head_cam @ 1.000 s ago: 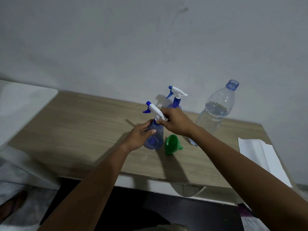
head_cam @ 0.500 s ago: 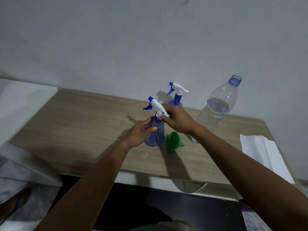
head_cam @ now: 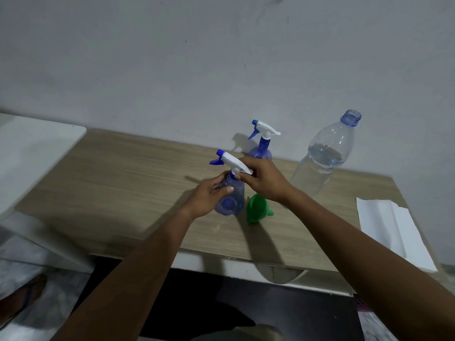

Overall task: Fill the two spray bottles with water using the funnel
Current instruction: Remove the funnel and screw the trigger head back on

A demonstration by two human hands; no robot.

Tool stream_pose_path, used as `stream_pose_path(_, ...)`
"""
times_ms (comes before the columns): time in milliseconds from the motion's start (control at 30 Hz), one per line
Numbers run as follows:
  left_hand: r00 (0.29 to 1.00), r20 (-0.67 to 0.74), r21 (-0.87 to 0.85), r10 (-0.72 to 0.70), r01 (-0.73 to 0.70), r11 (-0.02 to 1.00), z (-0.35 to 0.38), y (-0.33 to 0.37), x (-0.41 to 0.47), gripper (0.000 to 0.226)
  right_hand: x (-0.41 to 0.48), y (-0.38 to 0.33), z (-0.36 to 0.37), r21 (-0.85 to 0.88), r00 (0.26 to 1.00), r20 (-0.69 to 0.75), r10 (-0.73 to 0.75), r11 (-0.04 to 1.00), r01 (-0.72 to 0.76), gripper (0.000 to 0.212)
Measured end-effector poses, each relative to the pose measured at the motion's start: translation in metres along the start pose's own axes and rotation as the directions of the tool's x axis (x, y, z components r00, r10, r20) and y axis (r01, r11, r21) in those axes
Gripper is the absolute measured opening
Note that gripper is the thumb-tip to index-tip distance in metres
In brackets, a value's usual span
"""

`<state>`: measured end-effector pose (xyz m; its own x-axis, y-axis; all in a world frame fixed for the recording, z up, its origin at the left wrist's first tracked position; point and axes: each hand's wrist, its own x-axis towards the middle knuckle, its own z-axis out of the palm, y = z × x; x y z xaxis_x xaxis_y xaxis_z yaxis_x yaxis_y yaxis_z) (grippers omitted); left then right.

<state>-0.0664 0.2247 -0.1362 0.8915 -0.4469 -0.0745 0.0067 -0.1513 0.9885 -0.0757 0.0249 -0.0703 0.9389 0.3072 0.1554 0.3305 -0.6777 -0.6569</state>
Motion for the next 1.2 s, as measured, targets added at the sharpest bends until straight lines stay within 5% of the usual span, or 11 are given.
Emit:
stream_pose_path(400,1.000,0.014,0.011,0.007,-0.007,1.000,-0.001,0.002,-0.001,0.056,0.008,0.005,-0.002,-0.104,0.998,0.051,0.033,0.994,-0.028,0.012)
stream_pose_path(700,1.000,0.009,0.015,0.021,-0.021,1.000,-0.001,0.000,0.001,0.051,0.005,0.004,0.000,-0.026,0.998,0.044,0.043,0.999,-0.042,0.012)
stream_pose_path(1200,1.000,-0.019,0.048,-0.003,0.004,0.999,-0.003,-0.004,0.003,0.048,0.004,-0.005,0.019,-0.116,0.964,-0.252,0.083,0.987,-0.115,0.040)
